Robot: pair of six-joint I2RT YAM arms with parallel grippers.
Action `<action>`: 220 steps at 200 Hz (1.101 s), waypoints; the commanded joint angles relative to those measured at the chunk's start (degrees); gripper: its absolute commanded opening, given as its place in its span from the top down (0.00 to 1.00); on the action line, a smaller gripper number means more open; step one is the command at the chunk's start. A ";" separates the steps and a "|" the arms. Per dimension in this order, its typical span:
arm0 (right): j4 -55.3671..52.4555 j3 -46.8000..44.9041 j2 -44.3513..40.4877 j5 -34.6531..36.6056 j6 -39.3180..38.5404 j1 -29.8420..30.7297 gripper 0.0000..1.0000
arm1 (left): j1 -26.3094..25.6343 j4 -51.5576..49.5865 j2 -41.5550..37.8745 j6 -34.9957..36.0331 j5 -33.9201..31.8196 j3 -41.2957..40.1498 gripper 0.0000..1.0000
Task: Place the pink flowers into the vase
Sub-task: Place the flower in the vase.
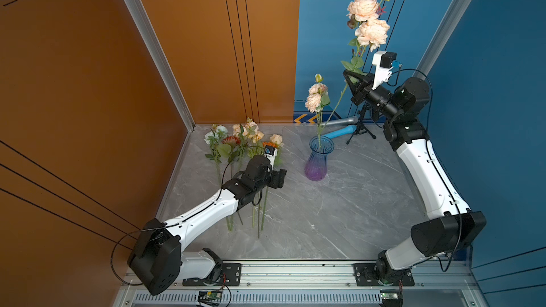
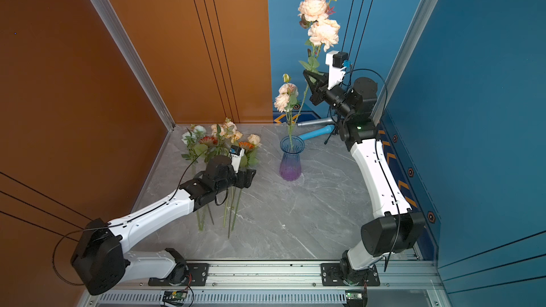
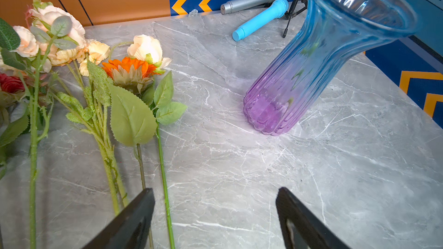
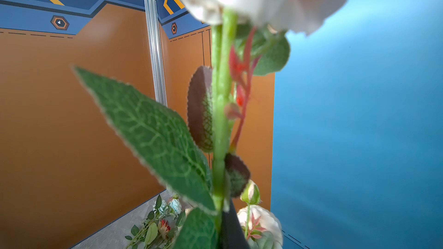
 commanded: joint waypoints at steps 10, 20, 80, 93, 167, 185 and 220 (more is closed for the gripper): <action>2.88 -1.87 -1.01 -1.76 1.11 0.36 1.00 | -0.55 0.05 0.01 0.72 -1.42 0.89 0.17; 3.05 -2.79 -1.28 -1.69 0.95 0.62 1.00 | -0.49 -0.13 -0.10 0.85 -1.51 0.87 0.17; 4.13 -9.80 -2.73 0.11 -0.90 2.01 1.00 | -0.35 -1.50 -1.12 1.37 -2.14 0.96 0.17; 4.11 -10.98 -2.96 0.72 -1.57 2.28 1.00 | -0.33 -1.85 -1.45 1.45 -2.34 0.99 0.17; 5.02 -16.16 -2.85 3.50 -4.50 3.47 1.00 | -0.38 -3.30 -2.48 1.61 -3.18 0.78 0.18; 4.63 -15.72 -3.13 3.69 -5.00 3.47 1.00 | -0.32 -3.47 -2.75 1.73 -3.51 0.72 0.18; 2.98 -14.35 -4.15 3.69 -5.75 3.46 1.00 | -0.38 -3.45 -2.46 1.91 -3.80 0.83 0.17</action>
